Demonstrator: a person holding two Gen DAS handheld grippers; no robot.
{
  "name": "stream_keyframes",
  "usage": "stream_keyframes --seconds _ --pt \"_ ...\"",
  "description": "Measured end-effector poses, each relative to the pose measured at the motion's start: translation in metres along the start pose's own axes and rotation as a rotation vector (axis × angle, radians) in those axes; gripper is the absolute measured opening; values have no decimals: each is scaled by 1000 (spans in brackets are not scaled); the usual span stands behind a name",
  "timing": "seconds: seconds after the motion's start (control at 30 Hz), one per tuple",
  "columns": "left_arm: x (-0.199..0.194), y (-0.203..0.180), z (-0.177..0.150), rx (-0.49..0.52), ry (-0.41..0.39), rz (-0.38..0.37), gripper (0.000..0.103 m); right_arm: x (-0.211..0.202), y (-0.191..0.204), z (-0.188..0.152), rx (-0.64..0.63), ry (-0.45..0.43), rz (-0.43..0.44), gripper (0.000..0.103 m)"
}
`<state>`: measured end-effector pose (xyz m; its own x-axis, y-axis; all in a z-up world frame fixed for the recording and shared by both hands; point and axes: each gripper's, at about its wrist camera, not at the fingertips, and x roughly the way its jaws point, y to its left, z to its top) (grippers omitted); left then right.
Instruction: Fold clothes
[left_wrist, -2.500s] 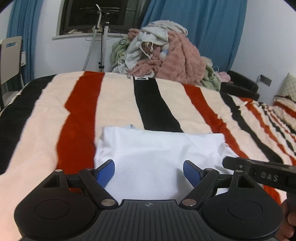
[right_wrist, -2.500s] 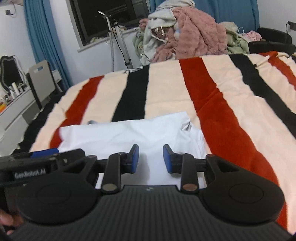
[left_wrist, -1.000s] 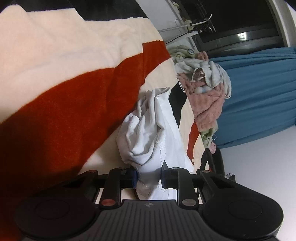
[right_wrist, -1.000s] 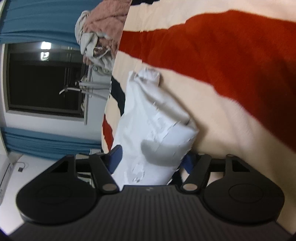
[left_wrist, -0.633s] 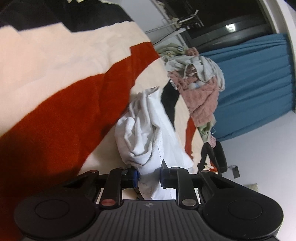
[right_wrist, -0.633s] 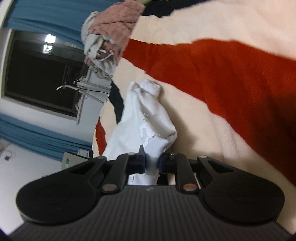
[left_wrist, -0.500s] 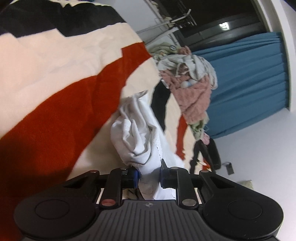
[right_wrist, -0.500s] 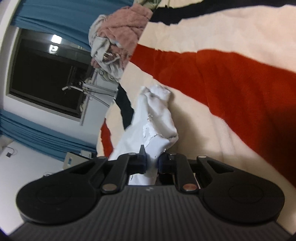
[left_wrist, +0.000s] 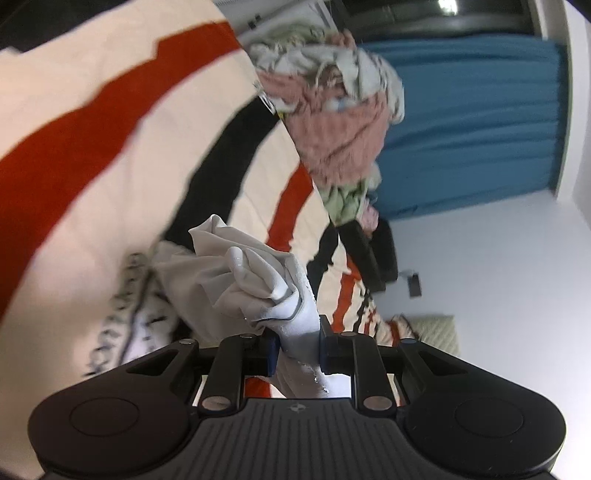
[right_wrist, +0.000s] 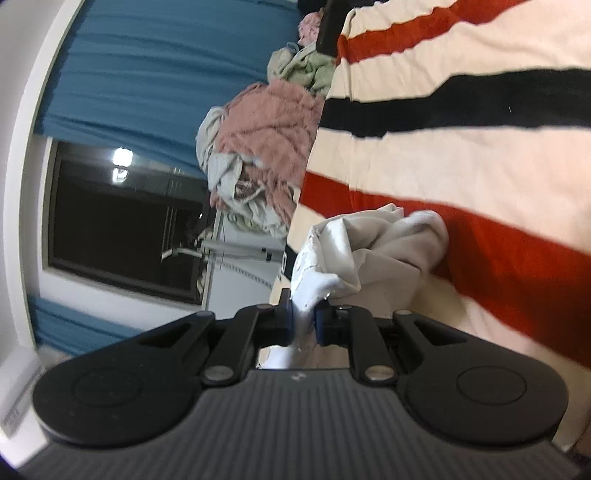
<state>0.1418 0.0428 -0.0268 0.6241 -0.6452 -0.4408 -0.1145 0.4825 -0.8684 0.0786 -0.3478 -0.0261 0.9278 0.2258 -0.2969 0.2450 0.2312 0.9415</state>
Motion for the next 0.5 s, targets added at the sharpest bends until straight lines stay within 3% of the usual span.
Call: stream_keyframes --seconds 0.17,0.3,0.4,0.5 --pt "66 -59 30 158 87 102 22 32 2 50 24 -6 -24 15" --pt "129 -104 55 283 111 169 22 72 6 95 5 9 -55 15" --pt "181 -141 76 349 106 177 22 110 22 135 -69 -4 -65 15" --pt "235 -176 99 404 76 128 22 147 42 181 -120 -46 -25 15"
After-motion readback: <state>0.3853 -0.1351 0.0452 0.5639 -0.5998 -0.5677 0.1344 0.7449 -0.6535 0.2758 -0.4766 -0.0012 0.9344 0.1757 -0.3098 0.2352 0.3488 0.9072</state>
